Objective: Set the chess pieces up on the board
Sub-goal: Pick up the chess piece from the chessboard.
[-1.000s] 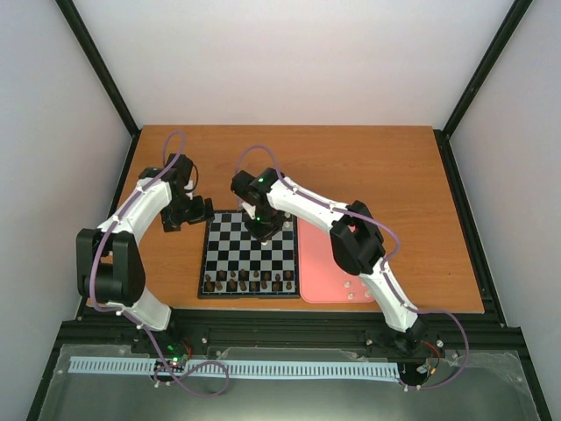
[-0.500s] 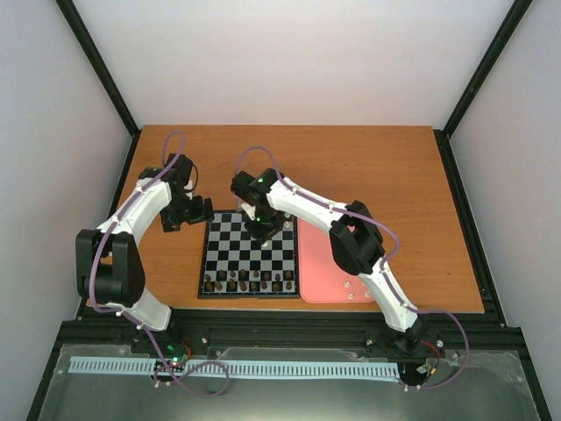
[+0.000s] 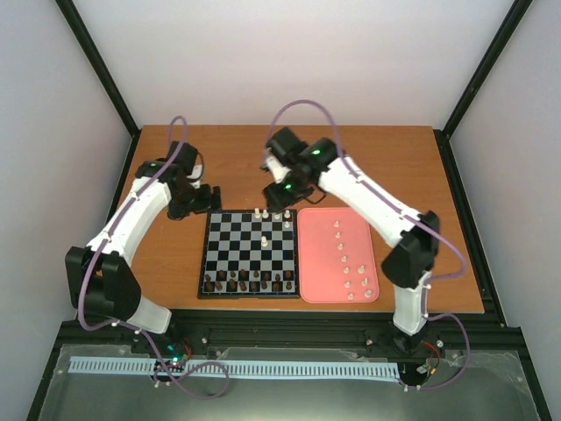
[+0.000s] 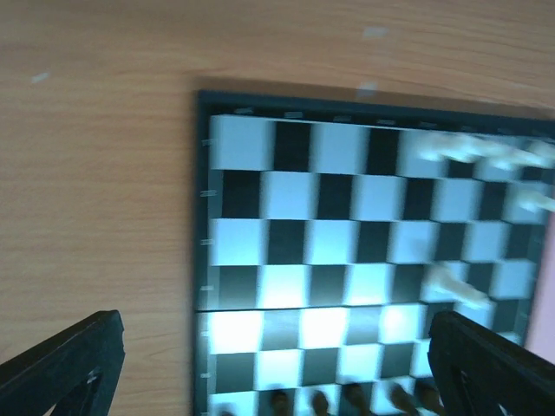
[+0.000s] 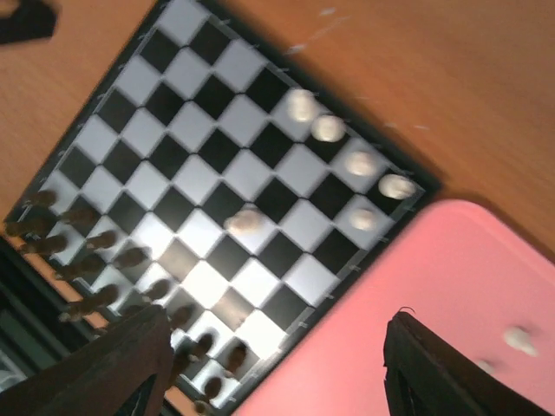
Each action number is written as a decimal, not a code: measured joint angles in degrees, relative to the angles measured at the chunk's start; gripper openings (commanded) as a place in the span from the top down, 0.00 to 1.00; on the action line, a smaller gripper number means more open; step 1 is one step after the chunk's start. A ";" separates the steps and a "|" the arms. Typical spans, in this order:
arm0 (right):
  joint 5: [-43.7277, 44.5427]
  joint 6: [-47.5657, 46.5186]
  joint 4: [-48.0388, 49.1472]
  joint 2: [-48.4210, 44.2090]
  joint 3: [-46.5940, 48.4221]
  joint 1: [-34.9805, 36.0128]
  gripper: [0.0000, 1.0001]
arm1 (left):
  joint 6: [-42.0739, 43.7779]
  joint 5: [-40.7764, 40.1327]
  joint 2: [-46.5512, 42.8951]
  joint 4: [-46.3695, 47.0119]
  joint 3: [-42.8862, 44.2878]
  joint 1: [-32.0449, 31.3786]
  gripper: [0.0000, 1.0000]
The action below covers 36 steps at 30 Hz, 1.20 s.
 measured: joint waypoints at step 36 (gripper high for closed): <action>-3.17 -1.77 12.35 -14.16 -30.34 -26.03 0.31 | -5.97 -1.36 22.36 6.34 5.66 -30.42 0.52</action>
